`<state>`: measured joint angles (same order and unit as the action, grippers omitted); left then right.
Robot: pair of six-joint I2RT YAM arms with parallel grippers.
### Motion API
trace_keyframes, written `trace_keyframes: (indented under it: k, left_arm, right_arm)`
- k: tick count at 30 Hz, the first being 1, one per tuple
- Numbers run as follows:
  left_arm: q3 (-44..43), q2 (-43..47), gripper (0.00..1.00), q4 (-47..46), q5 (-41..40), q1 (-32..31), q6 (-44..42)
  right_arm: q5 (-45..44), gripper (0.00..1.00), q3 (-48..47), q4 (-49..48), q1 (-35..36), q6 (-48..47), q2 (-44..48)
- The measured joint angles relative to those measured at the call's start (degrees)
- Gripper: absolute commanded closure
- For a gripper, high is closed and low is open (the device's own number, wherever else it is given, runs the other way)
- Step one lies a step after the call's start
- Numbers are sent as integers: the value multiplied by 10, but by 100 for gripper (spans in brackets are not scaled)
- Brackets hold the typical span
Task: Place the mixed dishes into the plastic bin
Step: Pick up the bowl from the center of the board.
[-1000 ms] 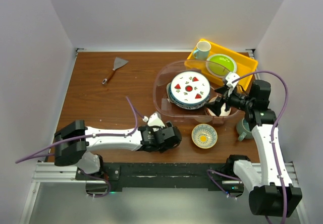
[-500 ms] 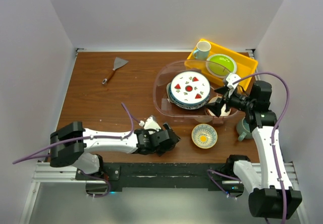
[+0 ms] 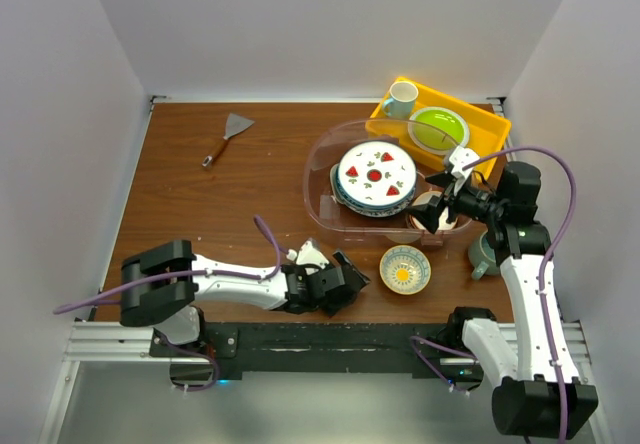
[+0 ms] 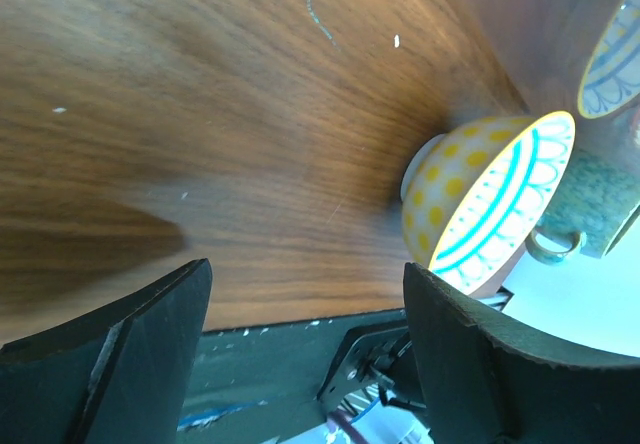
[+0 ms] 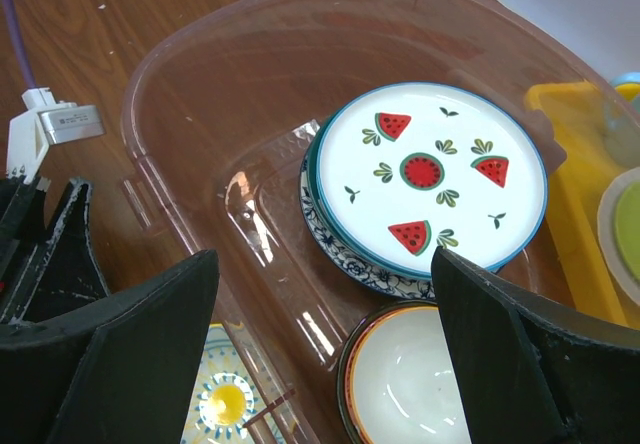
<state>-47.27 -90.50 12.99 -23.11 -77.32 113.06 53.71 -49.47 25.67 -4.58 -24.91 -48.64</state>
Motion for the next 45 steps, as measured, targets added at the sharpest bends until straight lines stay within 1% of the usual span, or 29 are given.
trace_keyframes:
  k: [6,13,16,17,19,20,24,25,28,30,31,36,37,39,40,43,45]
  left_arm:
    - [0,-12,20,-27,-8,0,3]
    - [0,-16,21,-90,-14,0,-2]
    - [-3,-25,24,-113,-17,0,-7]
    - [-6,-30,27,-118,-17,0,-10]
    - [-12,-42,30,-126,-17,0,-12]
    - [-15,-49,33,-131,-17,0,-13]
    - [-23,-68,39,-144,-14,5,-17]
    - [-25,-73,43,-147,-13,7,-17]
    - [-37,-90,46,-158,-10,12,-21]
    - [-41,-99,54,-166,-7,16,-23]
    - [-42,-104,61,-170,-4,19,-26]
    - [-42,-118,74,-191,5,23,-27]
    - [-42,-120,79,-195,7,23,-27]
    - [-42,-121,85,-199,9,23,-27]
    - [-41,-121,90,-202,9,23,-28]
    - [-35,-121,97,-203,19,23,-38]
    - [-31,-122,100,-208,20,23,-44]
  right_arm:
    - [1,9,0,0,0,0,3]
    - [3,9,0,0,0,0,3]
    - [4,9,0,0,0,0,3]
    - [5,9,0,0,0,0,3]
    - [5,9,0,0,0,0,3]
    - [5,9,0,0,0,0,3]
    - [5,9,0,0,0,0,3]
    - [5,9,0,0,0,0,3]
    - [5,9,0,0,0,0,3]
    - [5,9,0,0,0,0,3]
    - [5,9,0,0,0,0,3]
    - [8,9,0,0,0,0,3]
    - [10,9,0,0,0,0,3]
    - [12,9,0,0,0,0,3]
    - [13,9,0,0,0,0,3]
    - [13,9,0,0,0,-1,3]
    - [13,9,0,0,0,0,3]
